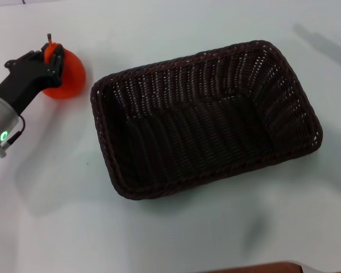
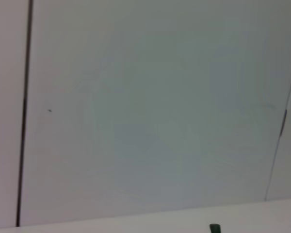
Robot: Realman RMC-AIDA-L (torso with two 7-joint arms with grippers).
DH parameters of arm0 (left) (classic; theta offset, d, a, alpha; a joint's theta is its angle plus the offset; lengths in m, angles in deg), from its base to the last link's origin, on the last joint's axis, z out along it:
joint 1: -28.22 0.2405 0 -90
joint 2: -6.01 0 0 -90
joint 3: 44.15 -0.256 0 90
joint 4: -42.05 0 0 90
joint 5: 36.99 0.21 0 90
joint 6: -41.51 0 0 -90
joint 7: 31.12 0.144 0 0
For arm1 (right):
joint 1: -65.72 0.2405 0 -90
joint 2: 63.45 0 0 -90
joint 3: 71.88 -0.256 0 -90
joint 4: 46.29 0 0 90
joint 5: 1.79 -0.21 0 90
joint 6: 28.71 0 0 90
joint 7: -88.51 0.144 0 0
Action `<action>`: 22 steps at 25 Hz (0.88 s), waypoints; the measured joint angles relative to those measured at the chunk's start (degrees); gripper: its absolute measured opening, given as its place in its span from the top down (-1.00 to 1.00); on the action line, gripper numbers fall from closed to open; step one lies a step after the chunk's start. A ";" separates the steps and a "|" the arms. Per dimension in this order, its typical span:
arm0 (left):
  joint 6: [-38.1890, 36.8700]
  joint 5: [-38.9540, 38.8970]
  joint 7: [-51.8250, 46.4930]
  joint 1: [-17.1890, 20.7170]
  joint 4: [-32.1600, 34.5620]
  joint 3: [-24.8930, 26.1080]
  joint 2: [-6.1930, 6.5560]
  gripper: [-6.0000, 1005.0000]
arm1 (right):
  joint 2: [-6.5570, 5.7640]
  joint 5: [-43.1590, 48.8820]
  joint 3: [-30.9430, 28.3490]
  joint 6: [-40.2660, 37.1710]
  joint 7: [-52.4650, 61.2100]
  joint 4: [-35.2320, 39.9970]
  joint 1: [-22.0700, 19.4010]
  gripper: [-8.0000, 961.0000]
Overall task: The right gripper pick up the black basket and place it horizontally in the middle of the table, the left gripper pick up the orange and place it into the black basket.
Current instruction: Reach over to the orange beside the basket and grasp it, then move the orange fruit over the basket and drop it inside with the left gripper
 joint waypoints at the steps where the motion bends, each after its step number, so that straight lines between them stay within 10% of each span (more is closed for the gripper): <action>1: 0.02 0.00 -0.06 0.52 -0.56 0.05 -0.04 0.42 | -0.07 0.00 0.00 -0.15 -0.06 -0.26 0.13 -0.31; 14: 15.01 2.31 -7.03 12.55 -19.89 0.11 1.22 0.64 | 0.11 -0.12 0.09 -0.33 -0.96 -0.76 2.13 -0.31; 22: 29.94 15.25 -8.63 12.31 -18.66 -2.10 -2.10 0.64 | 0.45 -0.13 0.09 -1.44 -1.50 -0.93 3.56 -0.31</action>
